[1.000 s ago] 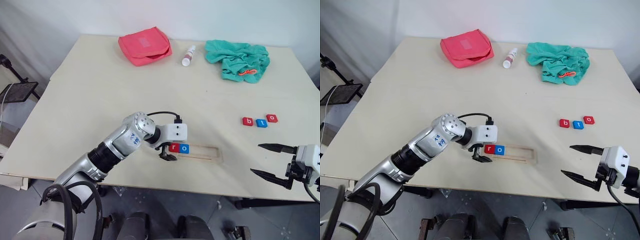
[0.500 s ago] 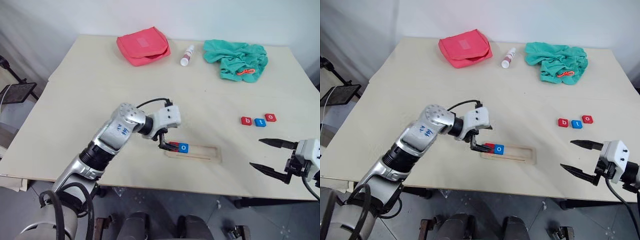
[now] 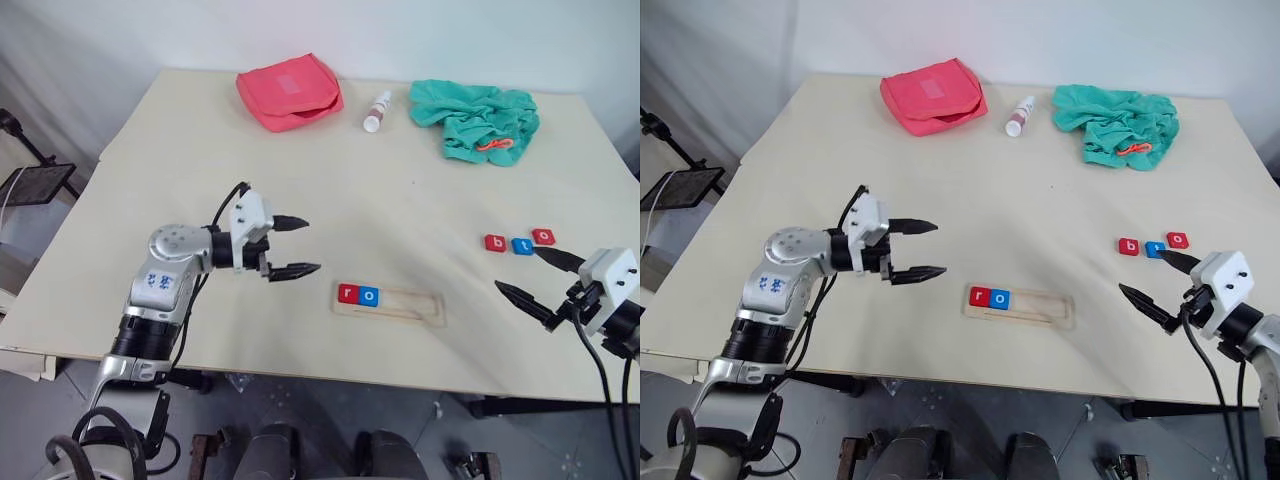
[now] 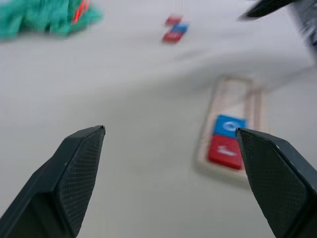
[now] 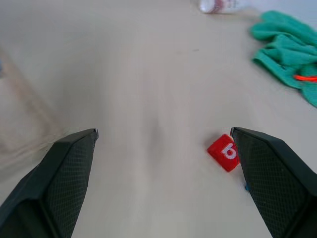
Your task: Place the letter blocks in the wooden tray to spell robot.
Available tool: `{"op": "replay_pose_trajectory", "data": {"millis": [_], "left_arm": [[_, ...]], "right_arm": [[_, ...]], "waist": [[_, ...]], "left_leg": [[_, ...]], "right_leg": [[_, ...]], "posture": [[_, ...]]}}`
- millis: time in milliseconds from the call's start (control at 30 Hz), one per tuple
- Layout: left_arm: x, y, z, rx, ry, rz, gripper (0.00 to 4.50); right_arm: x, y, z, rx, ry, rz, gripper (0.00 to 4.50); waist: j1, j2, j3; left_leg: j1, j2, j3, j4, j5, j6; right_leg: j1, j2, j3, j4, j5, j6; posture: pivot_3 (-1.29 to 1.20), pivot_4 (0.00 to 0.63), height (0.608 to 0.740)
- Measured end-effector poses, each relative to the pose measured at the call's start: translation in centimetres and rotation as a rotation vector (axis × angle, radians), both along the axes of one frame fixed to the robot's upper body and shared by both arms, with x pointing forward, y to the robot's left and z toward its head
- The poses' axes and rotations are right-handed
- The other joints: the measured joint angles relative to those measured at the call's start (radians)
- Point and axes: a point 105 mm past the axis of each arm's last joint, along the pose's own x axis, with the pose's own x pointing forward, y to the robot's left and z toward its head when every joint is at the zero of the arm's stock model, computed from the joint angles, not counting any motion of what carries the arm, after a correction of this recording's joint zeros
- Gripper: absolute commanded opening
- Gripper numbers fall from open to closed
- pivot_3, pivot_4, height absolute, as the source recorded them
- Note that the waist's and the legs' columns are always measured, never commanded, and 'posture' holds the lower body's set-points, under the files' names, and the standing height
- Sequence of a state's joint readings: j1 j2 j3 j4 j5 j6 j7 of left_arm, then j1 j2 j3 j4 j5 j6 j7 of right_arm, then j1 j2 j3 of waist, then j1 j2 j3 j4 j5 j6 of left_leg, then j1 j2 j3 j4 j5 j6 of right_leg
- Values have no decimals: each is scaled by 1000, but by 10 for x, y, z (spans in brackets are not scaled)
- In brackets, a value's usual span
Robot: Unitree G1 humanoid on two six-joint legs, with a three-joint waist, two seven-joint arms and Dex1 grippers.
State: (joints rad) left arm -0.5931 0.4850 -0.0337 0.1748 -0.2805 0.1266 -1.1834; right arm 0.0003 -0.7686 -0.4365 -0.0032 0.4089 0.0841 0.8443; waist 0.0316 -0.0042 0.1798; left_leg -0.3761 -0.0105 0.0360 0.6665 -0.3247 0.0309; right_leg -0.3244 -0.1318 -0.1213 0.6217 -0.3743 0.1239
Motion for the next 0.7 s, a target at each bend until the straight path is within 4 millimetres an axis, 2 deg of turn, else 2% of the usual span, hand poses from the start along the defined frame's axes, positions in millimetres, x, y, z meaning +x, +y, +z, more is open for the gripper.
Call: {"op": "replay_pose_trajectory", "data": {"millis": [267,367,467,700], "left_arm": [[-20,9,-23,-96,-53,-131,4459],[-26,12,-32,-111,-59,-189,4459],[-23,19,-38,-144,-64,-169,4459],[-25,23,-45,-132,-69,-192,4459]], "right_arm": [[4,-3,-11,132,60,-308,4500],[0,-3,-18,185,118,-362,4500],[-5,3,-25,211,146,-392,4500],[-7,4,-24,216,128,-415,4500]], "waist": [[-6,0,0],[-8,1,0],[-8,1,0],[-9,1,-1]], "left_leg": [[1,0,1,0,0,0],[1,0,1,0,0,0],[1,0,1,0,0,0],[1,0,1,0,0,0]], "right_leg": [[0,0,1,1,0,0],[-1,0,1,2,0,0],[-1,0,1,2,0,0],[-1,0,1,3,0,0]], "posture": [[0,150,740],[0,150,740],[0,150,740],[0,150,740]]}}
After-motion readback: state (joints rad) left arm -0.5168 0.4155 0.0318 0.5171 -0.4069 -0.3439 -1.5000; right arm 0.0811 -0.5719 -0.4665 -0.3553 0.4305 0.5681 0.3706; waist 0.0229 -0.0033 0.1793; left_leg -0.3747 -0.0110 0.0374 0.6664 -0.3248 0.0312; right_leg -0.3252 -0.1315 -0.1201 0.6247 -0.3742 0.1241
